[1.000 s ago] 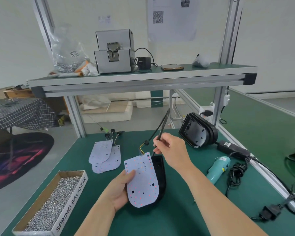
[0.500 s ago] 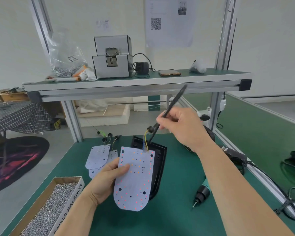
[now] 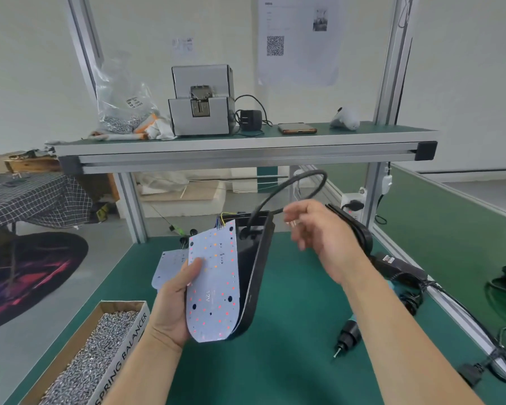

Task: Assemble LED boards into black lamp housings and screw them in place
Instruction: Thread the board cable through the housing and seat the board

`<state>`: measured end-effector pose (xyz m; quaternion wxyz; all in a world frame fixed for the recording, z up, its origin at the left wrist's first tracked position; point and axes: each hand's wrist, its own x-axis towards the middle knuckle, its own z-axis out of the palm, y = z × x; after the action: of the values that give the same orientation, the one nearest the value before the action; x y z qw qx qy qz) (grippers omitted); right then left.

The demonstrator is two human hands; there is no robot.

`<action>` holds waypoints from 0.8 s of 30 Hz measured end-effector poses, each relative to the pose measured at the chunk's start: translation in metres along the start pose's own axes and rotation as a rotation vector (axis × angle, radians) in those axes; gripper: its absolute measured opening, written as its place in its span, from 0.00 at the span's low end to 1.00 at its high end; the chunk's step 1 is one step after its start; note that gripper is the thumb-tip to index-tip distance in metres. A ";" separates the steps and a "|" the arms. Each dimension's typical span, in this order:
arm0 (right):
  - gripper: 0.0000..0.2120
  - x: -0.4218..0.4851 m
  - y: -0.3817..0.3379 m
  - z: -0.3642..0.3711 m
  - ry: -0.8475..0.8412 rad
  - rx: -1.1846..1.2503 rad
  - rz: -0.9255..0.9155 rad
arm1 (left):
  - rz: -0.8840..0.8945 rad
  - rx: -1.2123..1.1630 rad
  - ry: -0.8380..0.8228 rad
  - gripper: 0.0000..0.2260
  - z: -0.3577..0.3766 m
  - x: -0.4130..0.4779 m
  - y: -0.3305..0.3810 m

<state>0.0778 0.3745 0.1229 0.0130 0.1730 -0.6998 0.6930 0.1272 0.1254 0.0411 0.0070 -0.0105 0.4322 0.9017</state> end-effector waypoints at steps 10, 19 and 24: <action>0.16 -0.006 0.058 0.029 -0.131 -1.223 0.020 | -0.003 0.046 -0.114 0.13 0.012 -0.012 0.009; 0.14 -0.001 0.104 -0.016 -0.262 -1.687 0.473 | 0.075 -0.055 -0.020 0.18 -0.002 -0.010 0.024; 0.12 -0.004 0.103 -0.026 -0.341 -1.526 0.487 | 0.040 0.023 -0.045 0.15 -0.008 -0.011 0.023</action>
<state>0.0492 0.3983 0.0240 -0.1304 0.0626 -0.9891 -0.0266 0.1374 0.1047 0.0544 -0.0012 0.0187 0.4422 0.8967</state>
